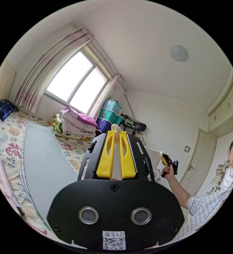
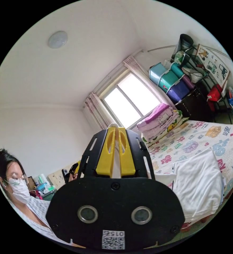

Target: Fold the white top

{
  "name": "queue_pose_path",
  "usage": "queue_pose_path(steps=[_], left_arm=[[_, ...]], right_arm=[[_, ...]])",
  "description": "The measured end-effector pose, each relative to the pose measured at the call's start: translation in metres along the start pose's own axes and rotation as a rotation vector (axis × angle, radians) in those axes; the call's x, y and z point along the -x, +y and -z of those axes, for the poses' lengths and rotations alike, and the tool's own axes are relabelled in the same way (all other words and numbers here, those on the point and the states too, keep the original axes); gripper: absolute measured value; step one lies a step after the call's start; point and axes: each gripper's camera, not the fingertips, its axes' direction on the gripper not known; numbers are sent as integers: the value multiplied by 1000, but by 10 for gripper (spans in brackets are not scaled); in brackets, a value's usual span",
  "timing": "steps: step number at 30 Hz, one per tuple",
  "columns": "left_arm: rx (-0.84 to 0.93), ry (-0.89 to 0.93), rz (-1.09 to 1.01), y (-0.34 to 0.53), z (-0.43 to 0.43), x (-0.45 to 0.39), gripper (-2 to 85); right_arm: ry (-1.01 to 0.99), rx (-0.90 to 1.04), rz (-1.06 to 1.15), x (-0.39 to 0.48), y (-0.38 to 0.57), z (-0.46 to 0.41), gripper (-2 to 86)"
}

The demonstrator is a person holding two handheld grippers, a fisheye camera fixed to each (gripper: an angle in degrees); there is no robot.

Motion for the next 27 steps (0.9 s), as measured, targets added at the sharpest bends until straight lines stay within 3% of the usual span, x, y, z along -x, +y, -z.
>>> queue_pose_path(steps=[5,11,15,20,27], left_arm=[[-74,-15,15,11,159,14,7],[-60,-152,209,81,237,93,7],[1,-316,350,141,240,163,8],[215,-580,444,218,192,249,11],[248,-689,381,250,176,274,30]], right_arm=[[-150,106,-59,11,51,-48,4],[-151,295,-194,-36,121,-149,4],[7,444,-217,-84,174,-225,5],[316,706,-280,-166,260,-343,8],[400,710,-305,-231,293,-389,32]])
